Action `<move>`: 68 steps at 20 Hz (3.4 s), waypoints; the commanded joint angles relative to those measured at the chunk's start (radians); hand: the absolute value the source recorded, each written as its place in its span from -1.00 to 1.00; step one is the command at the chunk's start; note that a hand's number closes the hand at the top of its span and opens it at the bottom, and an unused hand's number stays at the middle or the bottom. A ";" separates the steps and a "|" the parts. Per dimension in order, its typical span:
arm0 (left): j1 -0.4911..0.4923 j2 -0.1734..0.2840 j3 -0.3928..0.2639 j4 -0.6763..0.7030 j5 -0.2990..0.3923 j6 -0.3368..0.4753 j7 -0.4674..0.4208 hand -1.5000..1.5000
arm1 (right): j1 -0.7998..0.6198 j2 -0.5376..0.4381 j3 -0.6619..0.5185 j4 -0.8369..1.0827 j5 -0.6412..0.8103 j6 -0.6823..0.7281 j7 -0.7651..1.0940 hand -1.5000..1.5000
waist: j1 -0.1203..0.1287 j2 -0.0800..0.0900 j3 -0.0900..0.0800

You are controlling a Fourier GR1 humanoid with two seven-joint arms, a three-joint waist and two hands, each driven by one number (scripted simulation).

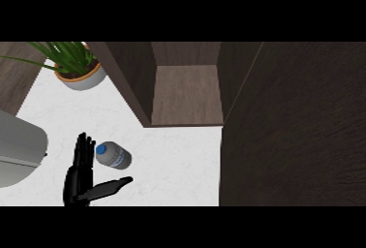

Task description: Pick up the bottled water, place it into the cabinet and close the cabinet

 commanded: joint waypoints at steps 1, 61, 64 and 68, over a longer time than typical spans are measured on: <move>-0.006 0.020 0.005 0.128 0.040 -0.138 -0.088 -1.00 | 0.006 -0.025 -0.062 -0.069 -0.068 0.009 0.021 -1.00 | 0.006 0.001 0.000; -0.539 -0.023 -0.492 0.092 0.352 0.312 0.136 1.00 | 0.076 0.010 -0.093 -0.106 -0.111 0.054 0.004 -1.00 | 0.002 -0.001 0.001; -0.690 -0.023 -0.503 0.159 0.345 0.406 0.203 1.00 | 0.016 0.016 -0.112 -0.036 -0.101 0.054 -0.009 -1.00 | -0.005 0.002 0.001; -0.772 -0.023 -0.554 0.257 0.404 0.501 0.218 1.00 | 0.036 0.004 -0.116 -0.070 -0.130 0.074 0.001 -1.00 | -0.017 0.004 0.001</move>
